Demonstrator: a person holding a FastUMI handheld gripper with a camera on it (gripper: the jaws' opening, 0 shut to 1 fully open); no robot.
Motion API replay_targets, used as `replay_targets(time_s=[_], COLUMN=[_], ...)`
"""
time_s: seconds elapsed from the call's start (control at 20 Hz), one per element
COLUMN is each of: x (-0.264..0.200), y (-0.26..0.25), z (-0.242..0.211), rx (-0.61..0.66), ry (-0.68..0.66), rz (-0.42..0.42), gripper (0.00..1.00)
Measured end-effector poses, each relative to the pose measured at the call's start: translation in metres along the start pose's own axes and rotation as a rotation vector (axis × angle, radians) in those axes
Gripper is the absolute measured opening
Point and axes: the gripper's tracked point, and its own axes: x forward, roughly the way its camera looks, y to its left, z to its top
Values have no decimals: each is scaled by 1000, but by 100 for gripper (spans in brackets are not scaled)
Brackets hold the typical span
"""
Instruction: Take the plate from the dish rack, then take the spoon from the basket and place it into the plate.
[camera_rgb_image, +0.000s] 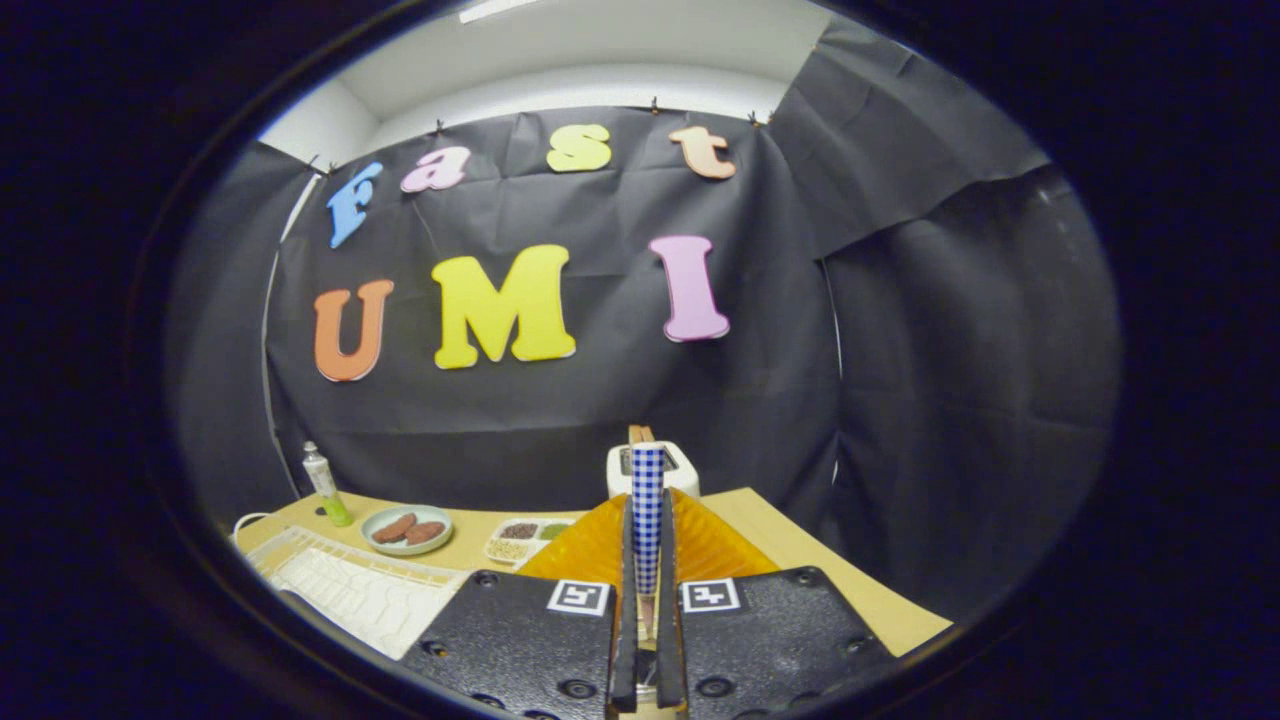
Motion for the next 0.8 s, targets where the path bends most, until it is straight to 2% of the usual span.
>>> replay_targets(time_s=[0.1,0.25,0.5,0.8], x=[-30,-74,-132,-184], y=[21,60,124,203], z=[19,19,-36,-128], rx=[-20,-27,-10,-40], ry=[-40,-61,-13,67], rz=[34,88,167,253], gripper=[13,13,13,13])
